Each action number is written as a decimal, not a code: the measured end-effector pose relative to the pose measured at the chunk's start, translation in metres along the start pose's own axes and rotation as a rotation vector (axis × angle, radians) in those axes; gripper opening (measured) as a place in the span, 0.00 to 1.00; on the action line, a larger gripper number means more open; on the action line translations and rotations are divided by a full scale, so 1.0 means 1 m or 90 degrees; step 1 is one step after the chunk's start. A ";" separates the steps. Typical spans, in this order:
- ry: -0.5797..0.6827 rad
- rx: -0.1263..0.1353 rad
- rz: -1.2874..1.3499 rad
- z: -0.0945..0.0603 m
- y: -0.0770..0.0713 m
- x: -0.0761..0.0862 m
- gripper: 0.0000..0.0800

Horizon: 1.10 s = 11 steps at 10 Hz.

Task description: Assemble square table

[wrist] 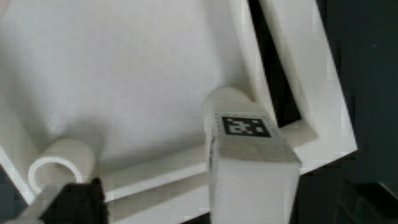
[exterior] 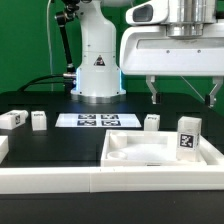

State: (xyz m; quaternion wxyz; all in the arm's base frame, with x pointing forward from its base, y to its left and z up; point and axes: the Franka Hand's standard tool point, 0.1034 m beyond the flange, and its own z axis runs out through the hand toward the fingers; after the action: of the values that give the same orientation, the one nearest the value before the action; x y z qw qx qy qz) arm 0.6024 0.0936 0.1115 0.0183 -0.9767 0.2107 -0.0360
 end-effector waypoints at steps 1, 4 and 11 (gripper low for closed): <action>0.000 0.000 0.000 0.000 0.000 0.000 0.81; 0.002 0.000 -0.017 0.000 -0.001 -0.004 0.81; -0.001 0.002 -0.042 0.002 0.028 -0.034 0.81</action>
Offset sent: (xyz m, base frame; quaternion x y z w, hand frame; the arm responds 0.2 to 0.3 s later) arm -0.0155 0.0066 0.0041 -0.0179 0.0175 -0.0468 0.9986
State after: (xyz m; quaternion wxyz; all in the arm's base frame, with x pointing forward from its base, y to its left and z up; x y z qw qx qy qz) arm 0.5606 0.0822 0.1064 0.0185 -0.9831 0.1785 -0.0363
